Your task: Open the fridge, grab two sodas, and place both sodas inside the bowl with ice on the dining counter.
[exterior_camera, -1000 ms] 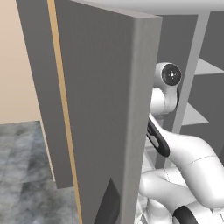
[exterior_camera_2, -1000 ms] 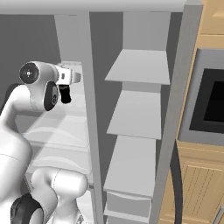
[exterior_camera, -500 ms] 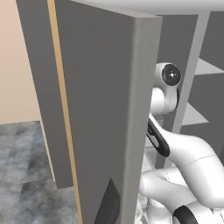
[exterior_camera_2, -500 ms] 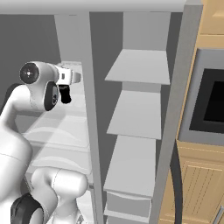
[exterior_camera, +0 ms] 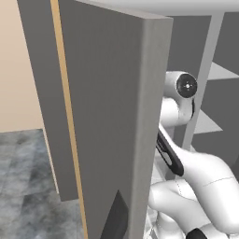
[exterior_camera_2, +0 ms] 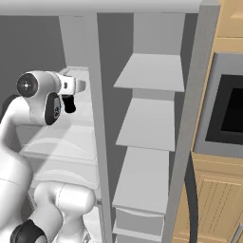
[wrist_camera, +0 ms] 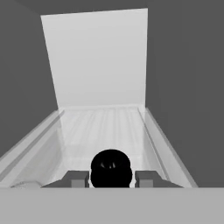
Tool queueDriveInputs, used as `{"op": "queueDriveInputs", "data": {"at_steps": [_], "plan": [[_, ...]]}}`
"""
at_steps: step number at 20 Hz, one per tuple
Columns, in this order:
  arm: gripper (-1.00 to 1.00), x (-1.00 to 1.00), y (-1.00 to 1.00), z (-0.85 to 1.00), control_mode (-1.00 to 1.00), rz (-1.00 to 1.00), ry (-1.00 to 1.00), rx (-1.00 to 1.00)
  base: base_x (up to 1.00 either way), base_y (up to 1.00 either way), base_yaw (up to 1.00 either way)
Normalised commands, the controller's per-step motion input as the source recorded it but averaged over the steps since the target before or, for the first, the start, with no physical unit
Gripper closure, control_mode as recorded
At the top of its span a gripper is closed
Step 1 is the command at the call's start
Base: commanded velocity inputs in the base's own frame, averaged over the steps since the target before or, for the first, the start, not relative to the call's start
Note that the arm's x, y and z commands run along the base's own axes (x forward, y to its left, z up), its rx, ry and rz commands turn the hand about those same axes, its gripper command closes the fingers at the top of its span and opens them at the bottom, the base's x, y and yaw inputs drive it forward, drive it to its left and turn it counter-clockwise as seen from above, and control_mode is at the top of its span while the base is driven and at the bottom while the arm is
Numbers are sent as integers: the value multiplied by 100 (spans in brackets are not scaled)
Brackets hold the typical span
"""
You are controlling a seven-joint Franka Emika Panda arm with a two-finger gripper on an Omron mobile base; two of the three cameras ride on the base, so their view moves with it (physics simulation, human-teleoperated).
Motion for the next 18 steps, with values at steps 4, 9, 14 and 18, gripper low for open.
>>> {"op": "queueDriveInputs", "data": {"at_steps": [4, 9, 14, 18], "plan": [[100, -66, 0, 17, -100, 0, -3, 0, 0, 0, 0], [100, -79, 0, 34, -100, 0, 0, 0, 0, 0, 0], [100, -80, 0, 28, -100, 0, 9, 3, 0, 0, 0], [100, -80, 0, 12, -100, 0, 15, 2, 0, 0, 0]]}}
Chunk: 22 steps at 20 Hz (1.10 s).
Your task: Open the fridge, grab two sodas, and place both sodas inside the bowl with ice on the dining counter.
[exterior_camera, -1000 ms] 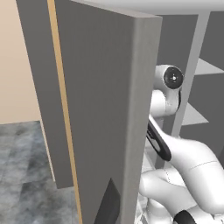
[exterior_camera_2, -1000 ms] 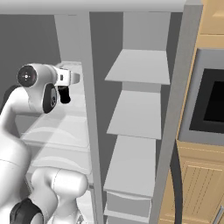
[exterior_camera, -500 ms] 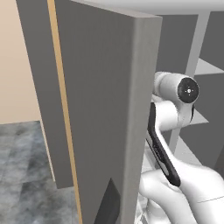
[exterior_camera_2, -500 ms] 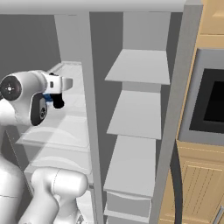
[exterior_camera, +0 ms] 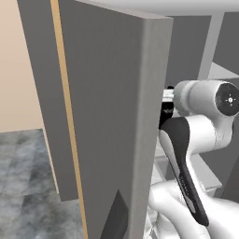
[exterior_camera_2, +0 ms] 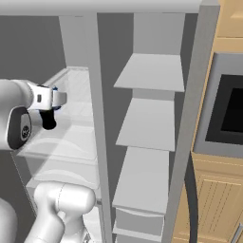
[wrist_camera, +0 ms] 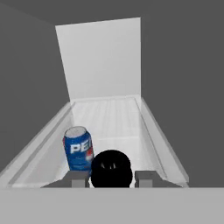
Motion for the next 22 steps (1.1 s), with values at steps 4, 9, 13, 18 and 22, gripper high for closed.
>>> {"op": "queueDriveInputs", "data": {"at_steps": [4, 9, 13, 18, 22], "plan": [[100, -94, 0, 0, -100, 0, 3, 0, 0, 0, 0], [100, -98, -2, 0, -100, 0, 0, 0, 0, 0, 0], [100, -82, -26, 0, -100, 3, 1, 3, 0, 0, 0], [100, -33, -25, -1, -100, 3, 1, 4, 0, 0, 0], [100, 0, 0, 0, 100, 0, 0, 0, -52, 0, -5]]}}
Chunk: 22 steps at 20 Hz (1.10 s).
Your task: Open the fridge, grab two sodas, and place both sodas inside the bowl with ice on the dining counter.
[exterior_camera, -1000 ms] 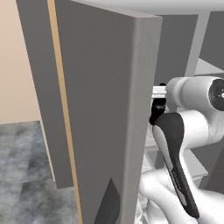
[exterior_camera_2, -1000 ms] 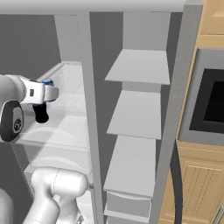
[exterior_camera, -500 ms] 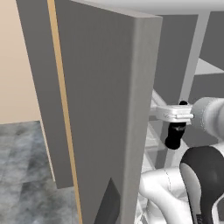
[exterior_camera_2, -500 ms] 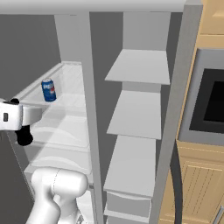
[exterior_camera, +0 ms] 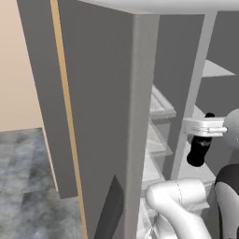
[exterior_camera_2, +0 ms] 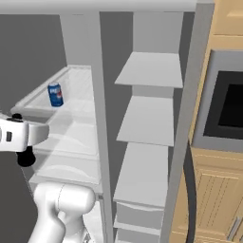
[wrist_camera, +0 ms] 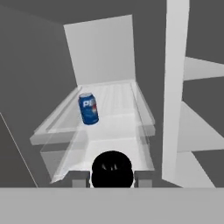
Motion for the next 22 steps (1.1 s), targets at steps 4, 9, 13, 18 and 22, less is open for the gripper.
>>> {"op": "queueDriveInputs", "data": {"at_steps": [4, 9, 13, 18, 22], "plan": [[100, 0, 0, 0, 100, 0, 0, 0, -100, 0, -21], [100, 0, 0, 0, 100, 0, 0, 0, -100, 0, -30], [100, 0, 0, 0, 100, 0, 0, 0, -99, 0, -42], [100, 0, 0, 0, 100, 0, 0, 0, -84, 8, -51], [100, 0, 0, 0, 100, 0, 0, 0, -60, 4, -59]]}}
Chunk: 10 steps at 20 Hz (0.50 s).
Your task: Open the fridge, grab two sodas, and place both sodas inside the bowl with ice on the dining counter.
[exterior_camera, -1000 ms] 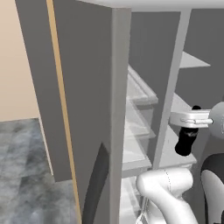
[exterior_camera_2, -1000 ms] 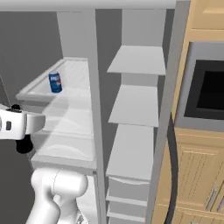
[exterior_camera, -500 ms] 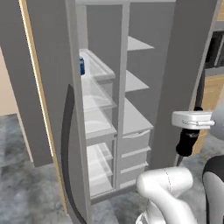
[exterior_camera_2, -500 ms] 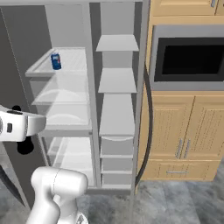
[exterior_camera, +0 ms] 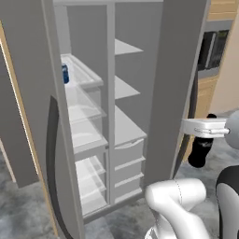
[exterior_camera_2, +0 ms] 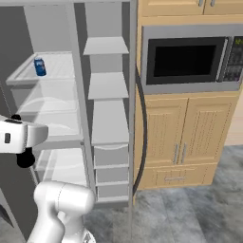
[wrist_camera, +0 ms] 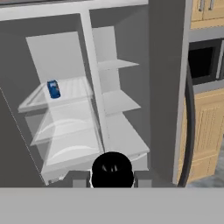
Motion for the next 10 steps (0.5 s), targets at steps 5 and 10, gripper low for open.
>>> {"op": "queueDriveInputs", "data": {"at_steps": [5, 10], "plan": [[100, 0, 0, 0, 100, 0, 0, 0, -95, 12, -44], [100, 0, 0, 0, 100, 0, 0, 0, -99, 8, -42]]}}
